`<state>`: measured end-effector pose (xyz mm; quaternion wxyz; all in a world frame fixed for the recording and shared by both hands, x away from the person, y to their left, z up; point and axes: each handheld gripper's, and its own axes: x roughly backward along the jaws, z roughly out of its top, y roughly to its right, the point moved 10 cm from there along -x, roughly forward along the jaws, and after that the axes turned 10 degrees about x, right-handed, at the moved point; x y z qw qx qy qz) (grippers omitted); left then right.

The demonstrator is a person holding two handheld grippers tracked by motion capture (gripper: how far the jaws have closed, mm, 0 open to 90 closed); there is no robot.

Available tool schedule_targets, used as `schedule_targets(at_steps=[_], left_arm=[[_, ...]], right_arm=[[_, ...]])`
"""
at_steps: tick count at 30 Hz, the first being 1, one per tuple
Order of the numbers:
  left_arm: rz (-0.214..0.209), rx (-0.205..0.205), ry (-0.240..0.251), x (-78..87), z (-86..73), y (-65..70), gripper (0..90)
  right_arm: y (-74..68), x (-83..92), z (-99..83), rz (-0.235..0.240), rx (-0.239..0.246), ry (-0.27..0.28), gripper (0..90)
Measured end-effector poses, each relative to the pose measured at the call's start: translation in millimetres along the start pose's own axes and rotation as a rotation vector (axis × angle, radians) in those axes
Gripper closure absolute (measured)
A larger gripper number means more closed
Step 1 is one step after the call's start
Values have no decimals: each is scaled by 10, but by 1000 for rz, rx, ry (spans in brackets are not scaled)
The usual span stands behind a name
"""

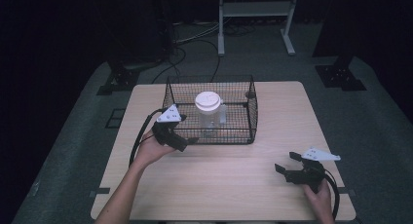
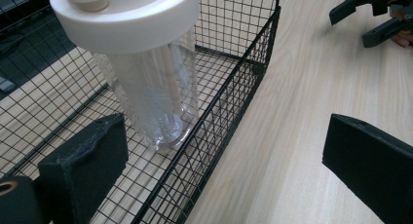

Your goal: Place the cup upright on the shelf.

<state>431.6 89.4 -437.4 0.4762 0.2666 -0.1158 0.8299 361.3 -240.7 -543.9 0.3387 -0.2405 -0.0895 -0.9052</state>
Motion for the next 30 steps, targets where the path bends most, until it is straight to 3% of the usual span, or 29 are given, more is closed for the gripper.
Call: schedule_targets(at_steps=[13,30], left_arm=[[-18,3,27,53,-66,130,18],[-28,28,44,82,-192,193,18]], right_arm=[[2,-1,-1,0,0,-1,146],[2,-1,-2,-1,-1,-2,146]])
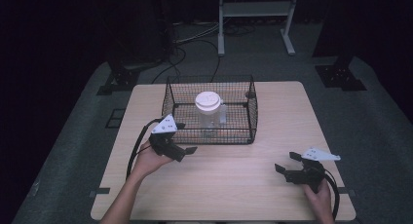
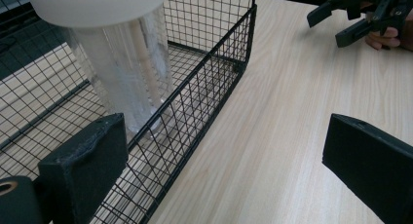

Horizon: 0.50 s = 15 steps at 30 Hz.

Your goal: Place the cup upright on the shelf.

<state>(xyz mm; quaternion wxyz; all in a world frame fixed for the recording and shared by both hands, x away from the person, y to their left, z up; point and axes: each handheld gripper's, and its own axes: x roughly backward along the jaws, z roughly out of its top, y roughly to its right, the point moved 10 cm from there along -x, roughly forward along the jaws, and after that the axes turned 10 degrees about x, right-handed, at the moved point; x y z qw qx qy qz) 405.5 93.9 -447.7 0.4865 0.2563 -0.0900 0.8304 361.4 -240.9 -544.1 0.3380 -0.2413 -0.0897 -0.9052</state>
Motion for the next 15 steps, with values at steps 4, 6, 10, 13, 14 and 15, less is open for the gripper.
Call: schedule_targets(at_steps=[4,6,10,13,14,15], left_arm=[[-3,1,-2,2,-39,16,18],[-1,-2,-7,1,-60,23,18],[-2,-1,-3,11,-85,44,18],[-3,1,-1,19,-119,67,18],[-4,3,0,20,-131,75,19],[-4,2,-2,22,-147,81,18]], right_arm=[[3,0,0,-2,-1,0,146],[2,0,0,-2,-1,0,146],[2,0,0,-2,0,0,146],[1,0,0,-2,0,0,145],[1,0,0,-2,-1,0,146],[0,0,-1,-2,-1,0,146]])
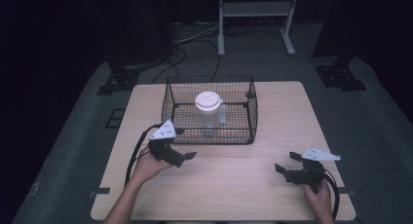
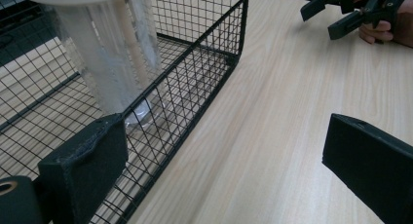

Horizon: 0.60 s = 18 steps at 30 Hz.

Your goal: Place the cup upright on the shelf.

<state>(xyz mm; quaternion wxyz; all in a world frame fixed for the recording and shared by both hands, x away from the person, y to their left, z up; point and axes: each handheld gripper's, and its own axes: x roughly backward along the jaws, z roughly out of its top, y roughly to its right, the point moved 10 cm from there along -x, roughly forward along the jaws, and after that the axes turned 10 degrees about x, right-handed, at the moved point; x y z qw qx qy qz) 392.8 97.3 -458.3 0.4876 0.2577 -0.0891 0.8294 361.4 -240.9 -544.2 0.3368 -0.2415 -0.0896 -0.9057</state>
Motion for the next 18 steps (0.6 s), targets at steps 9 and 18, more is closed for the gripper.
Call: schedule_targets(at_steps=[9,18], left_arm=[[-9,17,-4,14,-141,44,19],[-5,26,-6,63,-258,62,19]], right_arm=[[-1,0,-1,0,-1,-1,146],[-2,-1,-2,1,0,-2,145]])
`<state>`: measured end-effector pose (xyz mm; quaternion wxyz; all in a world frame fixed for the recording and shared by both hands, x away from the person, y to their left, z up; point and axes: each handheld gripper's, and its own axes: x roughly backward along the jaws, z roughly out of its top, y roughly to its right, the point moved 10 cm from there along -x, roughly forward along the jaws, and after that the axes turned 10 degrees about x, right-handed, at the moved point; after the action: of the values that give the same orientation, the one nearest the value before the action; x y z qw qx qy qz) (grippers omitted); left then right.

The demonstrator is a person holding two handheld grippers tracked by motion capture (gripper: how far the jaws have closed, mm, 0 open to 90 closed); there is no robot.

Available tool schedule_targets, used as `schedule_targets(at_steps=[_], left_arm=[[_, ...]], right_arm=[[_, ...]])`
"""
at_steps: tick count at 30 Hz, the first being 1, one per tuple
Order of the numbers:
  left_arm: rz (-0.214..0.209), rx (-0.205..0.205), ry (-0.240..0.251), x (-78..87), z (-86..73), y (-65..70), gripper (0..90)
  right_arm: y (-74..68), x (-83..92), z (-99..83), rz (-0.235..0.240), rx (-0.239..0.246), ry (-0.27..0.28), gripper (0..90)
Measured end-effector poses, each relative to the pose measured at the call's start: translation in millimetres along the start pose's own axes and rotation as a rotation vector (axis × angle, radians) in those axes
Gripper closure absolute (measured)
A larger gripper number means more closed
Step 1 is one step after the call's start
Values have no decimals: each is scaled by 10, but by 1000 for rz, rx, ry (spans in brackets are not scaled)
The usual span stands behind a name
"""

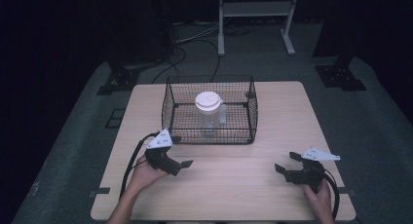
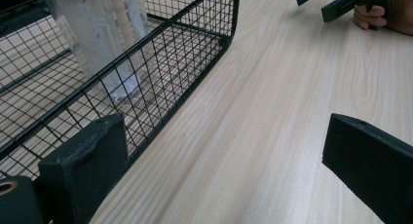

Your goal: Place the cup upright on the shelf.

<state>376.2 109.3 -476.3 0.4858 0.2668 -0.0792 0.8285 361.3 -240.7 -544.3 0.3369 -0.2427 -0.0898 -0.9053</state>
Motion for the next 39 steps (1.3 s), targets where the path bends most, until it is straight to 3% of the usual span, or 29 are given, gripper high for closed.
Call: schedule_targets(at_steps=[11,24,33,39], left_arm=[[-9,12,14,24,-125,69,20],[8,25,34,103,-247,83,20],[35,49,83,198,-334,83,20],[35,99,137,279,-411,73,20]], right_arm=[[0,-1,-1,-1,0,-1,146],[-1,-1,-1,0,0,-2,146],[0,-2,-3,-1,-2,-3,146],[0,0,-2,0,-2,-1,146]])
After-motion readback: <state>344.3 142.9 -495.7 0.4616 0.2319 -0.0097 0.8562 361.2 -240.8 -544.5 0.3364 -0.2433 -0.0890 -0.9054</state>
